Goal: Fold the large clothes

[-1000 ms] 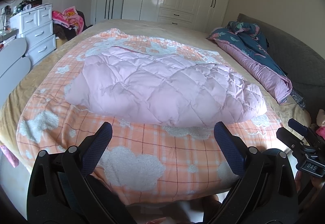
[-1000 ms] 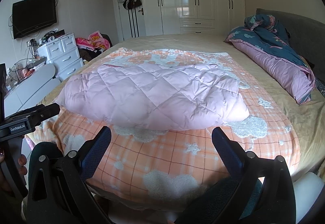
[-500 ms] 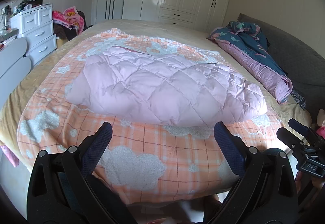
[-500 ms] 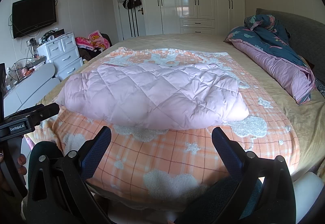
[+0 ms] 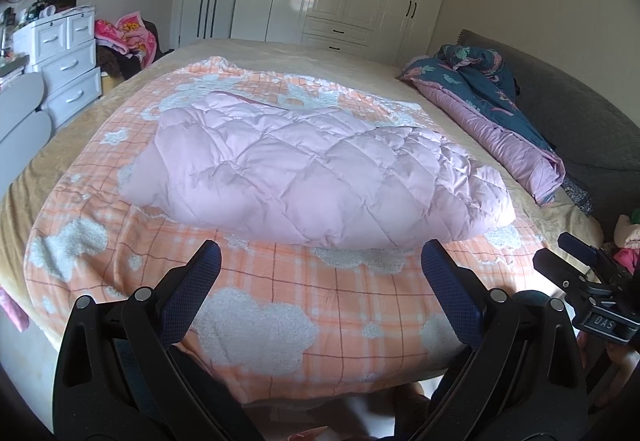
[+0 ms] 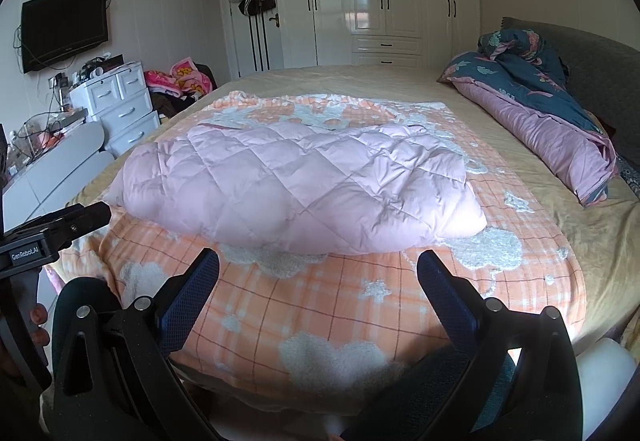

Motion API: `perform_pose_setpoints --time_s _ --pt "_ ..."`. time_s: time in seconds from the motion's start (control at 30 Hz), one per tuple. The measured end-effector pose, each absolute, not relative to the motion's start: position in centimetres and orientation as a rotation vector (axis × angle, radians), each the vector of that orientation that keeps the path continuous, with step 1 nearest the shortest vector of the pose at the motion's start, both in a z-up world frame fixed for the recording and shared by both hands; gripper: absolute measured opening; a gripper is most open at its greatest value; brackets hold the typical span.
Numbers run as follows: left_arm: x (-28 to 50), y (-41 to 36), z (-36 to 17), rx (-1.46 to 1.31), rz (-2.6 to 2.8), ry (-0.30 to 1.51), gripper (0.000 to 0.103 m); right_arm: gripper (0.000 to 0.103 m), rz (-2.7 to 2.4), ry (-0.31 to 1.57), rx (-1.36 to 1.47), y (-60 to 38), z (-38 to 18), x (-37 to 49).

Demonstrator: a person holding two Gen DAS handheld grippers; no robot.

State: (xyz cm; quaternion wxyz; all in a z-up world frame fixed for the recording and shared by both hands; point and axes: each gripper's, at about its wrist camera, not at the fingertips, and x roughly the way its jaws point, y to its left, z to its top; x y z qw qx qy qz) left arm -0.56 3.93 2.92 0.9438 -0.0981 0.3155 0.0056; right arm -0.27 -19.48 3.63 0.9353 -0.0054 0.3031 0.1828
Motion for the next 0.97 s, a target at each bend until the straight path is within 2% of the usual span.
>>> perform_pose_setpoints --time_s 0.27,0.43,0.5,0.67,0.83,0.97 --pt "-0.1 5.1 1.8 -0.206 0.067 0.696 0.094 0.099 0.295 0.635 -0.004 -21.5 3.2 0.1" --pt "0.4 7.0 0.2 -0.169 0.181 0.73 0.094 0.099 0.097 0.63 0.047 -27.8 2.5 0.0" --pt "0.9 9.4 -0.6 -0.245 0.196 0.762 0.094 0.099 -0.039 0.637 0.087 -32.5 1.5 -0.1" --pt "2.4 20.0 -1.1 -0.355 0.43 0.734 0.094 0.099 -0.482 0.726 0.145 -46.5 -4.2 -0.9" --pt "4.4 33.1 -1.4 -0.442 0.705 0.729 0.094 0.099 -0.886 0.876 0.338 -61.3 -11.3 -3.4" --pt "6.9 42.3 -2.8 -0.444 0.899 0.741 0.094 0.099 -1.027 0.913 0.427 -68.0 -15.0 -5.2"
